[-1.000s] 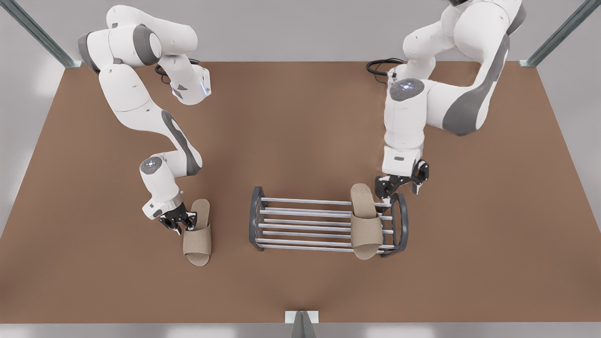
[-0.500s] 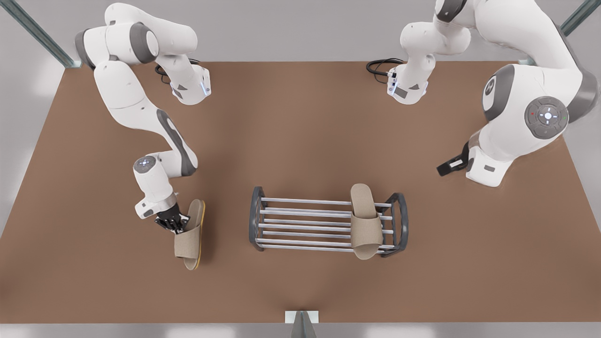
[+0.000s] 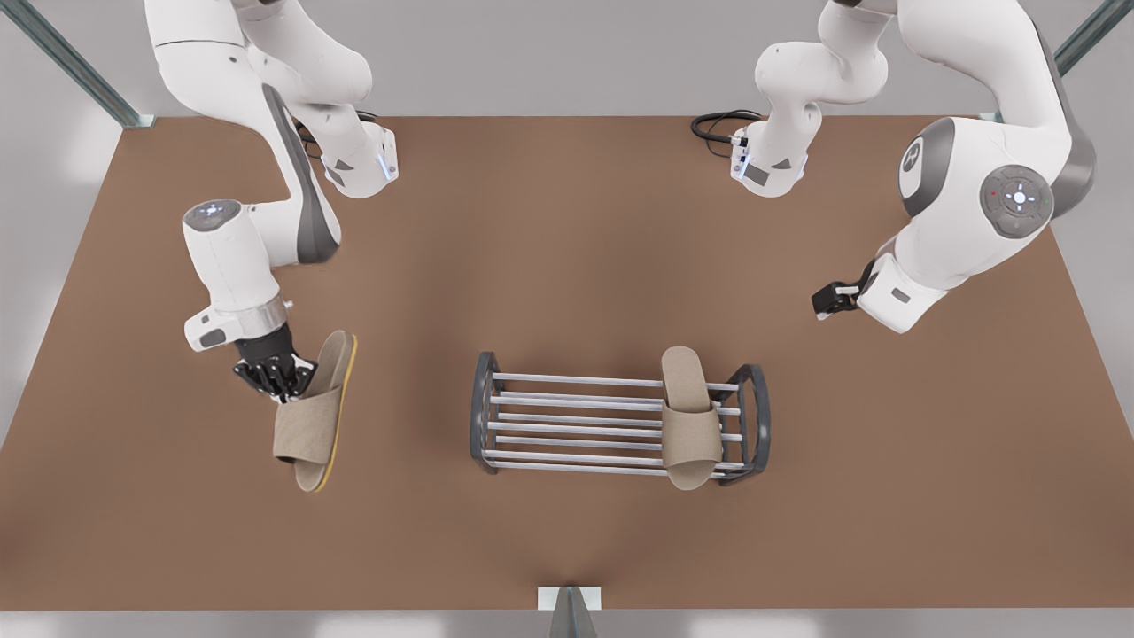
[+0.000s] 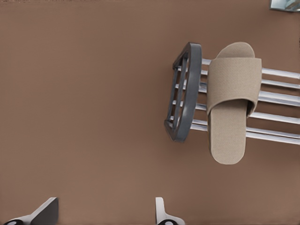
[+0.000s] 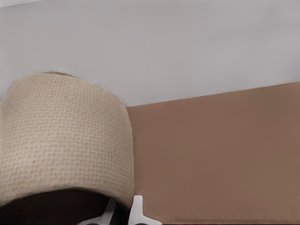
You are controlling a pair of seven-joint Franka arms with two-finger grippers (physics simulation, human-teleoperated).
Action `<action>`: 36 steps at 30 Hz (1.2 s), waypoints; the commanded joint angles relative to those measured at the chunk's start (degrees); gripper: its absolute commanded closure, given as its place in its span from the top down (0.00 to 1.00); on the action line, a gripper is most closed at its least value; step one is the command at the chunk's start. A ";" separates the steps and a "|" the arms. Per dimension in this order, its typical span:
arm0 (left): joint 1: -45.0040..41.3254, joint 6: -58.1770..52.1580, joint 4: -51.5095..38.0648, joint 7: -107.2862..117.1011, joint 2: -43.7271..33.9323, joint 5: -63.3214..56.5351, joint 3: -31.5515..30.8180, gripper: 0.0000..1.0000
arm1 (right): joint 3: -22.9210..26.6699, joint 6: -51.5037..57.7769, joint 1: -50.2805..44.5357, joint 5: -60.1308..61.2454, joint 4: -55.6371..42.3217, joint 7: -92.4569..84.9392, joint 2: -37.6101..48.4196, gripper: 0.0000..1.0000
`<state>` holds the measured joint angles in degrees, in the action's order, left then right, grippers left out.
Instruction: Place the right shoe on the shoe rack with the right arm, and place the left shoe on the shoe rack with the left arm
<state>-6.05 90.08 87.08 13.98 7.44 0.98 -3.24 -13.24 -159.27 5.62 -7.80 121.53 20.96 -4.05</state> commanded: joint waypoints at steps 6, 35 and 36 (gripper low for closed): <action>0.16 0.54 0.19 -13.02 -0.06 -0.01 -0.01 1.00 | -14.09 32.88 -0.96 -0.02 -9.37 24.38 4.76 0.21; 1.04 0.98 0.45 -13.10 0.21 -0.01 0.08 1.00 | 9.90 36.92 -45.44 -16.01 -65.45 53.13 -45.34 0.21; 1.04 0.98 0.45 -13.10 0.21 -0.01 0.08 1.00 | 9.90 37.01 -45.52 -16.01 -65.36 53.13 -45.43 0.21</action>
<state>-5.01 90.95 87.57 2.65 7.70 1.00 -3.15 -3.31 -121.19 -39.80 -23.55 56.16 62.41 -49.55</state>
